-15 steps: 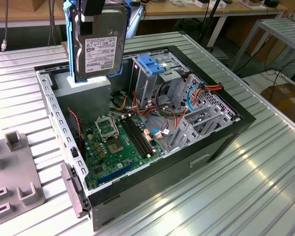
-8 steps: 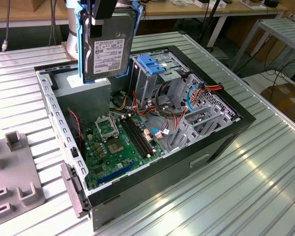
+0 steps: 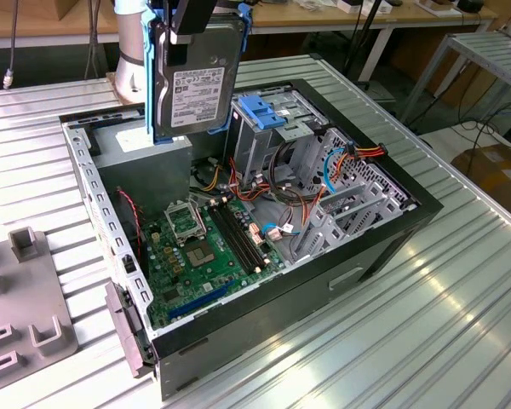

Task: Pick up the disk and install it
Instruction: 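Insert the disk into the insertion slot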

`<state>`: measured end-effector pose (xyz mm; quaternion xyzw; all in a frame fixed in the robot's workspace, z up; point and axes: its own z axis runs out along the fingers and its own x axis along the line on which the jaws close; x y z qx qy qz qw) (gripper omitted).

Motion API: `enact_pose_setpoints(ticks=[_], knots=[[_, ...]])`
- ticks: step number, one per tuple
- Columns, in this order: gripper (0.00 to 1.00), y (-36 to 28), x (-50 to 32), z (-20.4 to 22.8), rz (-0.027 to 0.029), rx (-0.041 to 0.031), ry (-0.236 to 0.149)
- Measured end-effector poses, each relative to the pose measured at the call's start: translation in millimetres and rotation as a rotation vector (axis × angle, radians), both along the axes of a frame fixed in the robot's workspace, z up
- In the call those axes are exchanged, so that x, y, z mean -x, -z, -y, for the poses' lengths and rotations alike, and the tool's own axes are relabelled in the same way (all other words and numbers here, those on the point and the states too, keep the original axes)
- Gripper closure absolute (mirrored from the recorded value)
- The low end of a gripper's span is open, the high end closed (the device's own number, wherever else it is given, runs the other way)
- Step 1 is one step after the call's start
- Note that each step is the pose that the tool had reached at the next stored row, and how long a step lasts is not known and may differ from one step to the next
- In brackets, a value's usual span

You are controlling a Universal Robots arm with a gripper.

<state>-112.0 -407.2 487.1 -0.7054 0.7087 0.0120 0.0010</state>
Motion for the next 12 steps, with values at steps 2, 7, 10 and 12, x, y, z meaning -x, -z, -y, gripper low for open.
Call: enact_pose_setpoints(ticks=[2, 7, 10, 12], knots=[[0.63, 0.0, 0.0, 0.0, 0.0000, 0.0000, 0.000], [0.63, 0.0, -0.1, 1.1, 0.0000, 0.0000, 0.000], [0.63, 0.0, 0.0, 3.2, 0.0000, 0.0001, 0.000], [0.63, 0.0, 0.0, 7.4, 0.0000, 0.0001, 0.000]])
